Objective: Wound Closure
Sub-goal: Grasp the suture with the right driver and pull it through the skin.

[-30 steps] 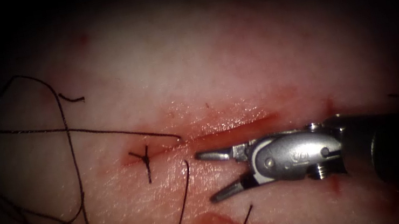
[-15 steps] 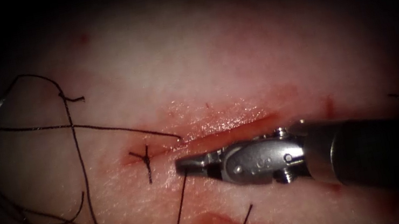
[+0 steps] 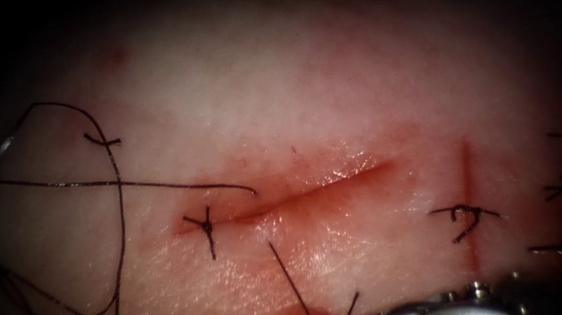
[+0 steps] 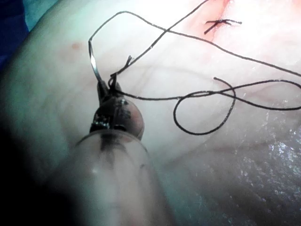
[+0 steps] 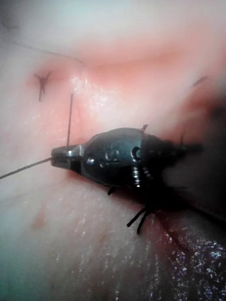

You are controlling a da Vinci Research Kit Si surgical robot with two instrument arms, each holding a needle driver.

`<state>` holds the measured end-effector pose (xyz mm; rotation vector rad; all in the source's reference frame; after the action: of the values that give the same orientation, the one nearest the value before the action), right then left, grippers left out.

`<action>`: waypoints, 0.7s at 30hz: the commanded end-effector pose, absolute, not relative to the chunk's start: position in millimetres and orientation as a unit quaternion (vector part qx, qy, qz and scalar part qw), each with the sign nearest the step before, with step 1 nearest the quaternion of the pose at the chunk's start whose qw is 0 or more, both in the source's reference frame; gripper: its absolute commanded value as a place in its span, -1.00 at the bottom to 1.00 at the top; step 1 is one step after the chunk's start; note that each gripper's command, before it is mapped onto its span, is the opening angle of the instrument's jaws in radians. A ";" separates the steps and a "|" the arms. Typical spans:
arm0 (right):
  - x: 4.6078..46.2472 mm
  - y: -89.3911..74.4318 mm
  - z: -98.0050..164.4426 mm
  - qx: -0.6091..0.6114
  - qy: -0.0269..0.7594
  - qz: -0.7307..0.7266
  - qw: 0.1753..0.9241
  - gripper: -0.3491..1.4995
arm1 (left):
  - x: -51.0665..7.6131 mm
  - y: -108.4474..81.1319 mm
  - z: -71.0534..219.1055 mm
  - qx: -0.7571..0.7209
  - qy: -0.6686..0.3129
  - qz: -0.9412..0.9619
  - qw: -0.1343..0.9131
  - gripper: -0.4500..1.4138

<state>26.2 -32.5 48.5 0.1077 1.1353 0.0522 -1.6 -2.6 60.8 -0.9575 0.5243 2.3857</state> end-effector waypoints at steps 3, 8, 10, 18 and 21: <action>27.8 -38.2 42.5 0.104 0.560 0.002 0.822 -1.00 | -2.5 -2.2 61.5 -0.355 0.192 0.879 0.253 -1.00; 28.7 -36.1 41.1 0.122 0.588 -0.002 0.800 0.51 | -2.5 -2.2 61.6 -0.355 0.192 0.880 0.252 -1.00; 28.7 -34.3 41.6 0.110 0.600 -0.002 0.792 0.83 | -2.4 -2.2 61.6 -0.355 0.192 0.880 0.252 -1.00; 26.4 -24.0 46.8 0.020 0.623 0.001 0.782 0.92 | -2.3 -2.1 61.7 -0.355 0.191 0.880 0.252 -1.00; 26.0 -21.6 49.5 0.004 0.614 0.000 0.789 0.89 | -2.4 -2.0 61.8 -0.355 0.192 0.880 0.252 -1.00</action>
<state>25.4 -22.1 48.7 0.0090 1.3193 0.0025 -1.9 -2.5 61.2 -0.9637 0.5189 2.3933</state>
